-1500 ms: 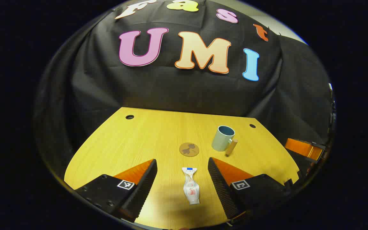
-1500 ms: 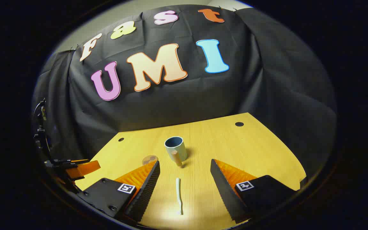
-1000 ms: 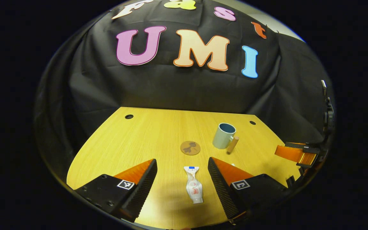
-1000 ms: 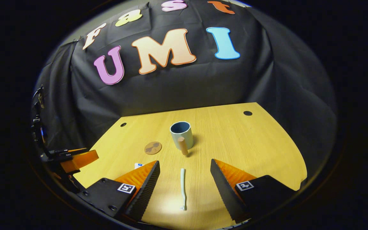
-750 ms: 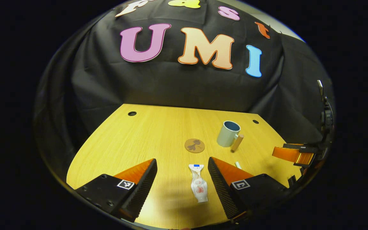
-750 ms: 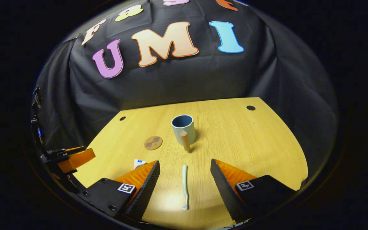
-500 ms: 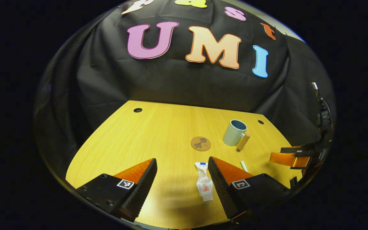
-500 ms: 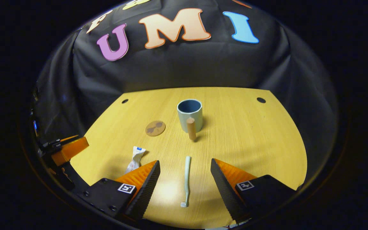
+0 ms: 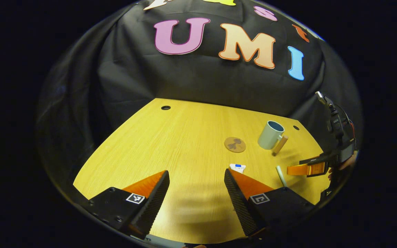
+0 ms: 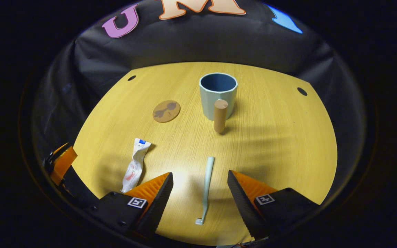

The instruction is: Put the toothbrush and toothpaste on the desktop into the cup, then pick up the cup and place it on the coaster on the desktop.

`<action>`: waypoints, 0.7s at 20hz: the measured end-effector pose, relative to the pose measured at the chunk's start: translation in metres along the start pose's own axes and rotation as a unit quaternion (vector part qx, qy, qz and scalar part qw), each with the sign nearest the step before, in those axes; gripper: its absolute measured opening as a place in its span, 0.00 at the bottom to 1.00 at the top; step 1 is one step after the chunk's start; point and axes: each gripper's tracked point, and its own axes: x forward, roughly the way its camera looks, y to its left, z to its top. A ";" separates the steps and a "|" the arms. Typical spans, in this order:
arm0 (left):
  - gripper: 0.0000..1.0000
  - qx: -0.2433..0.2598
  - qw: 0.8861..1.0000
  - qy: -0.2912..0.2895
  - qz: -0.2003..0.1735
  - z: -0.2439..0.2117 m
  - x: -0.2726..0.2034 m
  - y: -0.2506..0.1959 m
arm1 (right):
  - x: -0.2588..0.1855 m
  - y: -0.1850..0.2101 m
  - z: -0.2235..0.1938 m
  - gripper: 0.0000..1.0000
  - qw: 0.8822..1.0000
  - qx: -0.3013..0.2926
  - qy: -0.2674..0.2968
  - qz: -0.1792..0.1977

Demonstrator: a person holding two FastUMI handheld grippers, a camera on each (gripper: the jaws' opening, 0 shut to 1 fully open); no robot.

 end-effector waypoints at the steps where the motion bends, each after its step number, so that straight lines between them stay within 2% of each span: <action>1: 0.94 -0.003 1.000 0.003 0.004 -0.004 -0.001 0.004 | 0.007 0.001 -0.002 0.98 1.000 0.002 0.015 0.001; 2: 0.94 -0.006 1.000 0.008 0.007 -0.006 -0.001 0.006 | 0.013 -0.001 -0.003 0.93 1.000 0.003 0.027 -0.005; 3: 0.94 -0.008 1.000 0.012 0.009 -0.010 -0.002 0.009 | 0.019 -0.004 -0.002 0.92 0.999 0.002 0.037 -0.012; 4: 0.94 -0.010 1.000 0.015 0.012 -0.012 -0.001 0.011 | 0.024 -0.007 -0.001 0.98 0.999 0.001 0.045 -0.019; 6: 0.94 -0.011 1.000 0.019 0.019 -0.014 0.000 0.015 | 0.034 -0.009 0.003 0.89 0.998 0.009 0.057 -0.025; 7: 0.94 -0.011 1.000 0.021 0.021 -0.014 0.001 0.016 | 0.037 -0.010 0.005 0.90 0.997 0.014 0.064 -0.028; 8: 0.94 -0.011 0.999 0.023 0.022 -0.016 0.002 0.017 | 0.040 -0.011 0.006 0.82 0.997 0.016 0.070 -0.032; 10: 0.94 -0.010 0.999 0.024 0.025 -0.015 0.004 0.018 | 0.046 -0.013 0.006 0.82 0.996 0.018 0.080 -0.036; 11: 0.94 -0.010 0.999 0.025 0.026 -0.015 0.005 0.019 | 0.049 -0.013 0.005 0.77 0.995 0.019 0.088 -0.037; 12: 0.94 -0.010 0.999 0.025 0.027 -0.015 0.006 0.019 | 0.051 -0.015 0.003 0.61 0.994 0.018 0.096 -0.040; 13: 0.94 -0.011 0.999 0.027 0.027 -0.015 0.007 0.020 | 0.053 -0.015 0.001 0.60 0.994 0.017 0.103 -0.041; 14: 0.94 -0.012 0.999 0.028 0.029 -0.016 0.009 0.020 | 0.054 -0.017 -0.002 0.67 0.993 0.017 0.110 -0.044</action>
